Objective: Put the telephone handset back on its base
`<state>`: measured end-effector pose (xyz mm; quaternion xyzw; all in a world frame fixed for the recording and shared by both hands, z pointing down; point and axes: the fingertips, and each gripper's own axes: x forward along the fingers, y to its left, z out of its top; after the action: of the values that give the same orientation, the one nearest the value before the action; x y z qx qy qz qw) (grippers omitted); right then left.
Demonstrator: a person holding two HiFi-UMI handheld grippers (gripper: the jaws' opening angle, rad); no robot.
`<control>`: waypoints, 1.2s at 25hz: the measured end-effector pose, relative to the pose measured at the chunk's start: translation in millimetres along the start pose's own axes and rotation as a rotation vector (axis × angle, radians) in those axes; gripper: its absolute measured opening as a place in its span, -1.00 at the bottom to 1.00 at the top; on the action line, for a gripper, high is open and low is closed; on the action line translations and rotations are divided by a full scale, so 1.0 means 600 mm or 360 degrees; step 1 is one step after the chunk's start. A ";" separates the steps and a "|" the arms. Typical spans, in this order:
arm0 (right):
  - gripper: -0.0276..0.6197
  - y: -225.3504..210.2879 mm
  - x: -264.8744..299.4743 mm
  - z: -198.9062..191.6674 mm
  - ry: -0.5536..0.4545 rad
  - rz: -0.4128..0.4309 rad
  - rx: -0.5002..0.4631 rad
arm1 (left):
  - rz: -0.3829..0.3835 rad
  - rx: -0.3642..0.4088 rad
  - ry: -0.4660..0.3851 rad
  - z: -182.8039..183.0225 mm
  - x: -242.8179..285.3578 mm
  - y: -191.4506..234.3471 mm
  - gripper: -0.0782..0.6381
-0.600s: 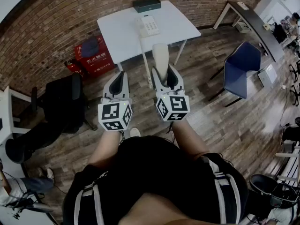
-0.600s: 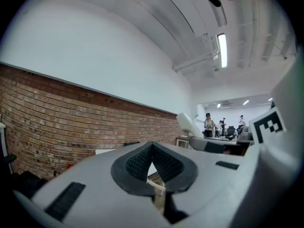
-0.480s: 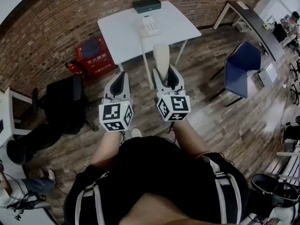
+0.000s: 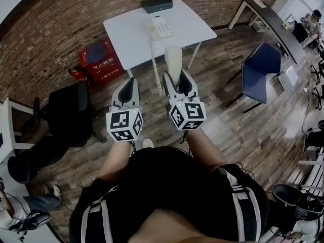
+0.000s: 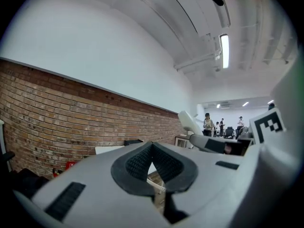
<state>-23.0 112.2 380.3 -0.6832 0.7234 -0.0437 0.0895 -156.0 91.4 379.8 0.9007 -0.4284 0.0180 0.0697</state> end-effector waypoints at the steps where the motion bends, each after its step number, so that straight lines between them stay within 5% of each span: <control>1: -0.29 0.001 0.004 -0.001 0.0006 -0.0007 -0.0007 | -0.0004 0.0000 0.0004 -0.001 0.002 0.003 -0.79; 30: -0.28 0.076 0.152 -0.032 0.0042 -0.0126 -0.0110 | -0.0167 -0.0028 0.0011 0.002 0.079 0.168 -0.79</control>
<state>-75.7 23.3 384.1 -0.7134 0.6979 -0.0313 0.0547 -204.2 -7.9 393.8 0.9212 -0.3807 0.0135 0.0800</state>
